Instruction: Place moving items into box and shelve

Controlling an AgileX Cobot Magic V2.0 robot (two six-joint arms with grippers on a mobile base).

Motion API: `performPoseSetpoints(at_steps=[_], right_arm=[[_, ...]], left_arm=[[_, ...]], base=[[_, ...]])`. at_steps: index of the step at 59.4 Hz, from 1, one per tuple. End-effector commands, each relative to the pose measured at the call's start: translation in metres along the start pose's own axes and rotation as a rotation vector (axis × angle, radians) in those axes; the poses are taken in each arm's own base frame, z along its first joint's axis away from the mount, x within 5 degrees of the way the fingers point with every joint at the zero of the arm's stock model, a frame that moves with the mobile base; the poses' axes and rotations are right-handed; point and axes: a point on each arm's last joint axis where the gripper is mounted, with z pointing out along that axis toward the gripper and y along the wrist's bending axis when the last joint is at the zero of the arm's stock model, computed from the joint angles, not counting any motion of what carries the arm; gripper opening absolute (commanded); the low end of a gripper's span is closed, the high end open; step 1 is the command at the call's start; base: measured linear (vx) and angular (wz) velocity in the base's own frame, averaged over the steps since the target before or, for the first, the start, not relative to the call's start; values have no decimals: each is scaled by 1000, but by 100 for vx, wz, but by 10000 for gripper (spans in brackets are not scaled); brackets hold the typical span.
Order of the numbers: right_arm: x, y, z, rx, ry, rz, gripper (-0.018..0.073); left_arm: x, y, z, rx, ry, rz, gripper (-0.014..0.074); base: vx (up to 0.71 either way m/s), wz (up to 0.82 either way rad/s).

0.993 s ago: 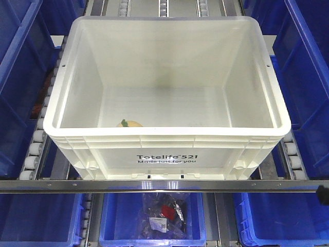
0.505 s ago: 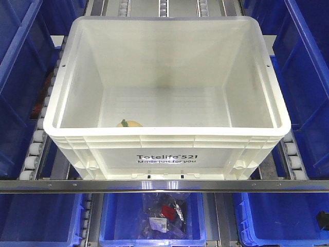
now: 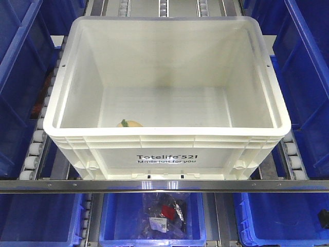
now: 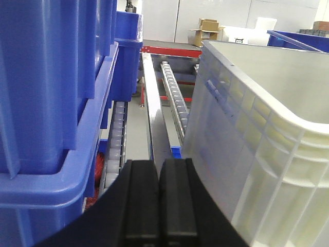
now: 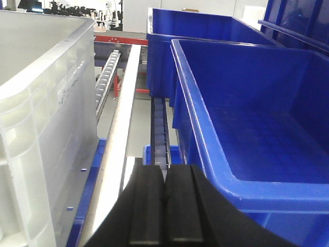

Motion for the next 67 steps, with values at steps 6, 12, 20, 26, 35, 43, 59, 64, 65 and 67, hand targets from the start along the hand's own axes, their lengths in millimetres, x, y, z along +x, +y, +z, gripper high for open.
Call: performPoseSetpoints(at_steps=[6,12,20,26,35,43,59,64,65,67], right_arm=[[-8,-1,-1,14,-98,-4,-9],[-7,-1,-1,13,-95,-4,-9],[-7,-1,-1,13,-95,-4,-9],[-7,-1,-1,13,-95,-4,-9],[-7,-1,-1,13,-95,-4,-9],[-7,-1,-1,13,-95,-4,-9],[-7,-1,-1,13,-95,-4,-9],[-7,-1,-1,13,-95,-4,-9],[-7,-1,-1,13,-95,-4,-9],[-7,-1,-1,13,-95,-4,-9]], left_arm=[[-3,0,-1,9,-82,-2,-6],[-3,0,-1,9,-82,-2,-6],[-3,0,-1,9,-82,-2,-6],[-3,0,-1,9,-82,-2,-6],[-3,0,-1,9,-82,-2,-6],[-3,0,-1,9,-82,-2,-6],[-3,0,-1,9,-82,-2,-6],[-3,0,-1,9,-82,-2,-6],[-3,0,-1,9,-82,-2,-6],[-3,0,-1,9,-82,-2,-6]], base=[[0,0],[0,0],[0,0],[0,0],[0,0],[0,0],[0,0],[0,0],[0,0],[0,0]])
